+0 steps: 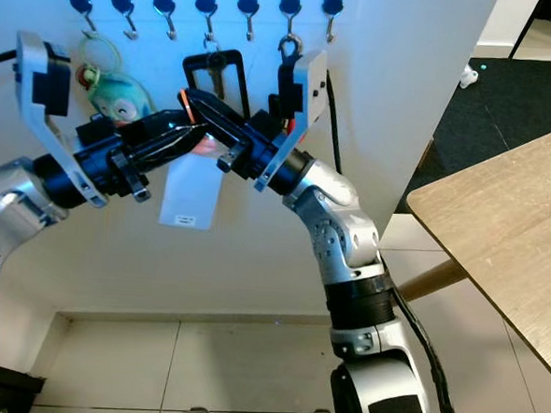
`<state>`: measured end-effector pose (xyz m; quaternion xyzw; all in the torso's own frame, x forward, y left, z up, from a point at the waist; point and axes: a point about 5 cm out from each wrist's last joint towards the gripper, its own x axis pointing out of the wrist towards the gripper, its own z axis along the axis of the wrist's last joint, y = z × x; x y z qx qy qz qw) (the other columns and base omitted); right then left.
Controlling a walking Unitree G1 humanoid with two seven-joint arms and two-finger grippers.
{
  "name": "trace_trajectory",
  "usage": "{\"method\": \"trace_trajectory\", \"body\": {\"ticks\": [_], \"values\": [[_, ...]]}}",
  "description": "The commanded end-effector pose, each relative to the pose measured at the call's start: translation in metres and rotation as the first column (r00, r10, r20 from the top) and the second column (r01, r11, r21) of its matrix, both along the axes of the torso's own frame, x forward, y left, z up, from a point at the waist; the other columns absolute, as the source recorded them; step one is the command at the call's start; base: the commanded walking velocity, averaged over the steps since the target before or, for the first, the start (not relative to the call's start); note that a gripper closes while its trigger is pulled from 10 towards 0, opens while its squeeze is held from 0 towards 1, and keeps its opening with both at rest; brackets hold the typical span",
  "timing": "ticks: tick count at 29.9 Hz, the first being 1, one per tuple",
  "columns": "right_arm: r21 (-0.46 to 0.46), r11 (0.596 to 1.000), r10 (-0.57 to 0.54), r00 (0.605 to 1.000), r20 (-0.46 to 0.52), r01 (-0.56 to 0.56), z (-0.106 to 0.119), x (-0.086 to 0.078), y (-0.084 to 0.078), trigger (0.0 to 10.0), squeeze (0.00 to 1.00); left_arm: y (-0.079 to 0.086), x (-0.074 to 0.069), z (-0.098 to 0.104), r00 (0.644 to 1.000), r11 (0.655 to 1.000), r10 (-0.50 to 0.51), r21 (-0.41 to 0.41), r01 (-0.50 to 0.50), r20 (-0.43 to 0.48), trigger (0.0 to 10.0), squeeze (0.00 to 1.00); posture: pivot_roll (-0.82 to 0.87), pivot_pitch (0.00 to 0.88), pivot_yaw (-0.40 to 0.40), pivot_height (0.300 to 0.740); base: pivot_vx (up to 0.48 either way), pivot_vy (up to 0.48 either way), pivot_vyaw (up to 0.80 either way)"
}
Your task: Hang keys on a hook
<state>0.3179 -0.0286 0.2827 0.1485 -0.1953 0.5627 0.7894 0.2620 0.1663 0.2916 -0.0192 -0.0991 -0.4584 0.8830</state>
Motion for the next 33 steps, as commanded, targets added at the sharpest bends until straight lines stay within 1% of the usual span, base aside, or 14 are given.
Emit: {"method": "trace_trajectory", "body": {"ticks": [1,2,5,6,7,15,22,24,25,26,28,30,31,33], "values": [[0.009,0.998,0.069,0.997,0.035,-0.069,0.007,-0.008,0.002,10.0,0.00,0.019,0.003,0.002,0.994,0.993,0.109,0.044,-0.110,0.014,1.5,0.00,-0.03,0.115,0.061,0.740,0.000,0.000,0.00],[0.013,0.997,0.079,0.996,0.040,-0.079,0.007,-0.010,0.001,10.0,0.00,0.020,0.003,0.002,0.994,0.993,0.112,0.043,-0.112,0.016,2.2,0.00,-0.03,0.116,0.060,0.740,0.000,0.000,0.00],[0.031,0.994,0.101,0.994,0.049,-0.103,0.009,-0.012,0.000,10.0,0.00,0.021,0.003,0.003,0.993,0.993,0.114,0.039,-0.115,0.020,2.4,0.00,-0.03,0.116,0.060,0.740,0.000,0.000,0.00],[0.042,0.993,0.107,0.993,0.051,-0.109,0.010,-0.013,-0.001,10.0,0.93,0.021,0.003,0.003,0.993,0.993,0.113,0.037,-0.114,0.021,2.5,0.00,-0.03,0.117,0.058,0.740,0.000,0.000,0.00],[0.048,0.992,0.115,0.992,0.054,-0.118,0.010,-0.014,-0.002,10.0,1.00,0.020,0.002,0.003,0.994,0.993,0.110,0.033,-0.111,0.022,2.7,0.00,-0.03,0.117,0.058,0.740,0.000,0.000,0.00],[0.068,0.989,0.131,0.990,0.048,-0.134,0.013,-0.015,-0.007,10.0,1.00,0.020,0.002,0.004,0.994,0.994,0.102,0.025,-0.103,0.025,2.7,0.00,-0.03,0.118,0.058,0.740,0.000,0.000,0.00],[0.101,0.986,0.130,0.991,0.018,-0.131,0.010,-0.012,-0.021,10.0,1.00,0.027,0.003,0.002,0.993,0.994,0.111,0.017,-0.112,0.031,2.9,0.00,-0.03,0.118,0.058,0.740,0.000,0.000,0.00],[0.104,0.986,0.133,0.991,0.017,-0.134,0.010,-0.012,-0.023,10.0,1.00,0.028,0.003,0.002,0.993,0.994,0.111,0.015,-0.112,0.030,2.9,0.00,-0.03,0.118,0.058,0.740,0.000,0.000,0.00],[0.107,0.983,0.147,0.989,0.010,-0.148,0.008,-0.013,-0.028,10.0,0.67,0.031,0.003,0.000,0.993,0.993,0.114,0.009,-0.114,0.030,3.1,0.00,-0.03,0.120,0.060,0.740,0.000,0.000,0.00],[0.107,0.983,0.147,0.989,0.010,-0.148,0.008,-0.013,-0.028,10.0,0.67,0.031,0.003,0.000,0.993,0.993,0.114,0.009,-0.114,0.030,3.1,0.00,-0.03,0.120,0.060,0.740,0.000,0.000,0.00],[0.081,0.983,0.164,0.986,0.012,-0.165,0.005,-0.015,-0.032,10.0,0.33,0.034,0.003,0.000,0.993,0.994,0.111,0.008,-0.111,0.034,3.3,0.00,-0.03,0.120,0.060,0.740,0.000,0.000,0.00],[0.071,0.983,0.167,0.986,0.013,-0.167,0.004,-0.015,-0.033,10.0,0.33,0.035,0.002,0.000,0.993,0.994,0.108,0.009,-0.109,0.036,3.3,0.00,-0.03,0.120,0.060,0.740,0.000,0.000,0.00],[0.032,0.984,0.178,0.984,0.019,-0.178,0.001,-0.018,-0.035,10.0,0.00,0.036,-0.001,-0.002,0.995,0.996,0.084,0.035,-0.086,0.049,5.1,0.00,-0.04,0.118,0.063,0.740,0.000,0.000,0.00],[0.014,0.983,0.182,0.983,0.022,-0.183,0.000,-0.019,-0.036,10.0,0.00,0.037,-0.002,-0.002,0.996,0.996,0.076,0.044,-0.078,0.053,5.1,0.00,-0.04,0.118,0.063,0.740,0.000,0.000,0.00]]}}
